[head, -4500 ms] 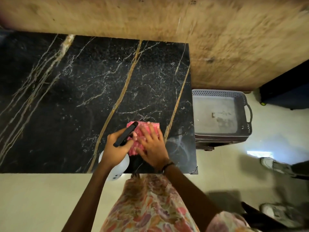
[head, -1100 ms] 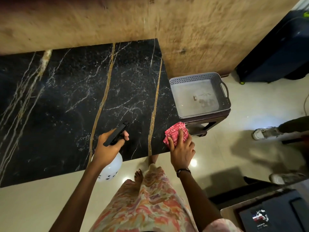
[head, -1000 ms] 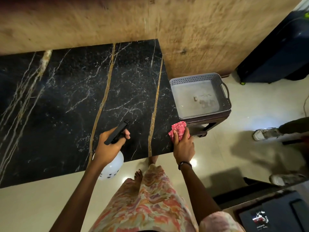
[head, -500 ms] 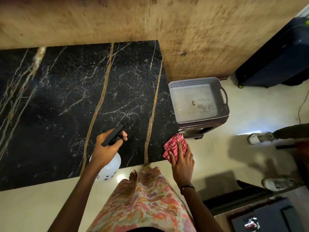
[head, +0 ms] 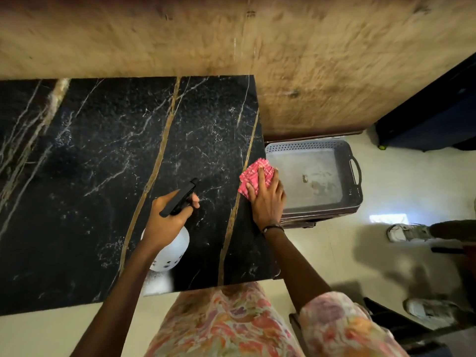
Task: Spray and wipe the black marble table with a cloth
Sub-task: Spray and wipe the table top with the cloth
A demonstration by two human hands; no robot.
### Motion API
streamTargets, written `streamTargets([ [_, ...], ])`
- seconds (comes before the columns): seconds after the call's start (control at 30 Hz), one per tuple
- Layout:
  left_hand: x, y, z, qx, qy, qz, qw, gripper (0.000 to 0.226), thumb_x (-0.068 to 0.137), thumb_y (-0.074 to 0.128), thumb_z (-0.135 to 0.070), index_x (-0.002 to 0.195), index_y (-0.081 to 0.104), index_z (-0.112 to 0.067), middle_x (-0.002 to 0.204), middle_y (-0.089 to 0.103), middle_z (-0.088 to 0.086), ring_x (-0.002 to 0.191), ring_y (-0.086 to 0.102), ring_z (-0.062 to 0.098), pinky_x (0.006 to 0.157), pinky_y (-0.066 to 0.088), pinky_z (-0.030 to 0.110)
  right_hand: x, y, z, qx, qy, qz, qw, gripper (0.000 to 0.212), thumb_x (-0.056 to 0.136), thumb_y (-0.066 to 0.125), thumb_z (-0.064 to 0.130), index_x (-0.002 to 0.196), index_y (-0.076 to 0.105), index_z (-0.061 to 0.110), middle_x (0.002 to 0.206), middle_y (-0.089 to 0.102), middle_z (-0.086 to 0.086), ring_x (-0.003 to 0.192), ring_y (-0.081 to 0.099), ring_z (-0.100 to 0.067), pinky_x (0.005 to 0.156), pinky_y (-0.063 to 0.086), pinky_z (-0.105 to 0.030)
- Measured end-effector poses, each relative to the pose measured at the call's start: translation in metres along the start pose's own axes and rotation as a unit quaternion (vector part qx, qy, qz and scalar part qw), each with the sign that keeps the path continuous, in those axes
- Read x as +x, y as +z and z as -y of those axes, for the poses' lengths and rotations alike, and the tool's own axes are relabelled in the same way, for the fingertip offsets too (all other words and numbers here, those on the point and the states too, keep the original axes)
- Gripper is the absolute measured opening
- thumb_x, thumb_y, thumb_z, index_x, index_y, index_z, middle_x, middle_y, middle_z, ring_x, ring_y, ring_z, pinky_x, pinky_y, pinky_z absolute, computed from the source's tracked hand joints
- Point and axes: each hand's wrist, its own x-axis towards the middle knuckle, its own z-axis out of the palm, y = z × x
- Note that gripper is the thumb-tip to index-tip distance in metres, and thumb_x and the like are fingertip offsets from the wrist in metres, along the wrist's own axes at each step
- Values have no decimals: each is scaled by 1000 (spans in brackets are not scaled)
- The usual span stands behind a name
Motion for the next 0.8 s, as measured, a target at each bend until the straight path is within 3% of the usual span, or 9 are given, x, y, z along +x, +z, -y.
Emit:
streamTargets([
  [0.03,8,1,-2,0,-2,-1,1000,20,84,49,18,92,64,8,70,66,3,47,57,-5,50,40,3,16,0,5,-8,2,-4,1000,63,93,32,57,146,34,23,144,39,-23,116,52,-41,88,48,-50],
  [0.1,23,3,-9,-1,0,-3,1000,21,84,48,19,93,64,9,76,65,13,47,56,-5,50,39,3,44,0,14,-31,-1,-8,999,61,94,31,56,145,36,24,142,43,-22,112,54,-39,85,49,-47],
  [0.23,60,6,-19,-9,0,-8,1000,21,84,48,17,95,63,7,87,65,22,45,54,-4,49,38,4,95,2,27,-75,-38,0,996,59,94,34,54,146,35,27,146,41,-19,121,49,-41,93,46,-49],
  [0.37,93,8,-30,-20,0,-23,1000,22,84,48,17,95,63,7,87,64,19,47,55,-7,50,40,4,147,-3,41,-90,-94,45,990,62,94,14,55,151,13,32,159,15,-10,143,18,-40,113,22,-52],
  [0.47,117,9,-36,-23,5,-27,999,22,83,48,18,93,63,6,82,65,14,47,55,-7,50,39,5,186,-8,48,-79,-122,59,988,59,99,18,53,151,1,32,161,0,-5,147,-2,-35,118,7,-51],
  [0.57,140,11,-40,-28,7,-31,999,22,83,47,18,93,63,6,72,66,-2,45,54,-4,48,38,5,220,-10,58,-82,-134,53,986,58,100,21,52,151,2,32,161,-1,-1,147,-3,-33,117,3,-51],
  [0.67,157,12,-43,-34,10,-30,999,21,84,47,17,94,63,6,82,64,13,44,52,-3,49,38,6,250,-13,69,-94,-138,61,984,58,100,18,53,151,0,34,161,-3,1,147,-3,-34,117,1,-54],
  [0.8,174,14,-42,-45,21,-29,998,20,85,48,17,94,63,7,84,63,18,49,55,-5,53,40,5,290,-18,84,-92,-130,79,984,57,99,18,53,150,-3,38,161,-8,4,147,-4,-34,113,3,-61],
])
